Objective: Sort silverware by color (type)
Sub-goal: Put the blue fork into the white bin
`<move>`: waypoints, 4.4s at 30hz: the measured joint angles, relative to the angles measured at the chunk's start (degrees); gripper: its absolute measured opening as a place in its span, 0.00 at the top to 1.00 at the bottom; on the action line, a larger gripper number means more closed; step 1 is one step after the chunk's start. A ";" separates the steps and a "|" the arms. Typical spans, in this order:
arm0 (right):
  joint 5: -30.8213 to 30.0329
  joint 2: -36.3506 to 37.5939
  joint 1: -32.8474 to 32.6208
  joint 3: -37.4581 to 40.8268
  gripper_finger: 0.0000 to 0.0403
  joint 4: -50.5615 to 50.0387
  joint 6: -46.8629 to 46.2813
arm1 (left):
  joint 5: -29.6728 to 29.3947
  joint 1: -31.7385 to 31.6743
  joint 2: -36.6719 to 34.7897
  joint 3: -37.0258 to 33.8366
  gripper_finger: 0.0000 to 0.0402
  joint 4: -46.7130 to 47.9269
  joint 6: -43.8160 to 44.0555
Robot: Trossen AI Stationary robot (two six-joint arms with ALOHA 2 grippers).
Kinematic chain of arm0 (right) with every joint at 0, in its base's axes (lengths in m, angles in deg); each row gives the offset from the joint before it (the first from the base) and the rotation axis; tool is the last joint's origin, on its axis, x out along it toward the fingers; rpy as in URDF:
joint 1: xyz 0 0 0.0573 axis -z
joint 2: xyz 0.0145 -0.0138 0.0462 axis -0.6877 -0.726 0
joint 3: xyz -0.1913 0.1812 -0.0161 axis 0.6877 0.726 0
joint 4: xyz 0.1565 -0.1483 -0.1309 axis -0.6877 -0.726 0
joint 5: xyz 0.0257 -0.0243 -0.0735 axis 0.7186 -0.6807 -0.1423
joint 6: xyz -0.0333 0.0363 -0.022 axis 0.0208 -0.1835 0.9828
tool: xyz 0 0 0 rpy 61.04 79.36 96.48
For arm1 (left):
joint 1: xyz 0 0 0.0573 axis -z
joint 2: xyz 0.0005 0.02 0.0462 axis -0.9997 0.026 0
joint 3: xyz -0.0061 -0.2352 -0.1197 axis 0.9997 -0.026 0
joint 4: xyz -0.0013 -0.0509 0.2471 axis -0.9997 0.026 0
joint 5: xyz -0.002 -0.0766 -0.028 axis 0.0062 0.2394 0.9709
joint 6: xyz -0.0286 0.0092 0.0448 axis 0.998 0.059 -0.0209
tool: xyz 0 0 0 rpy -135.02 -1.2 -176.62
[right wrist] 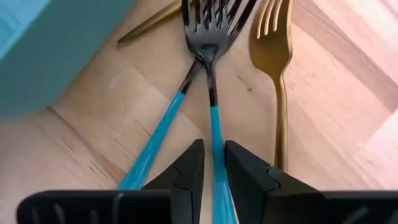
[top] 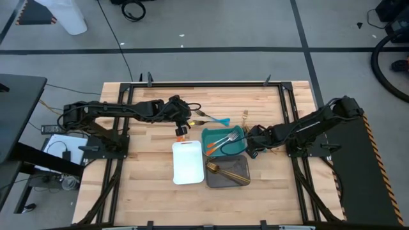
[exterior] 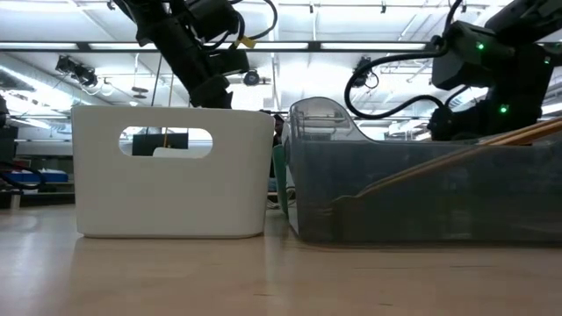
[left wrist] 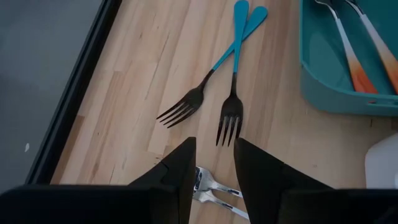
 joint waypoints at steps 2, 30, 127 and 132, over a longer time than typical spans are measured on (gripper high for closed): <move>0.26 -0.02 0.00 0.26 0.85 -0.02 -0.72 | 0.02 0.04 0.00 0.00 0.71 0.00 0.00; -1.02 9.53 -0.17 -16.98 0.96 -28.77 0.32 | 1.68 5.45 -15.79 -0.04 0.71 5.29 0.59; 18.41 -42.62 0.28 -54.99 0.96 21.20 3.54 | -17.66 26.07 -35.69 -11.06 0.71 10.88 6.05; 18.16 -42.60 0.55 -54.99 0.93 20.42 3.57 | -17.65 26.07 -35.69 -11.06 0.71 11.30 6.05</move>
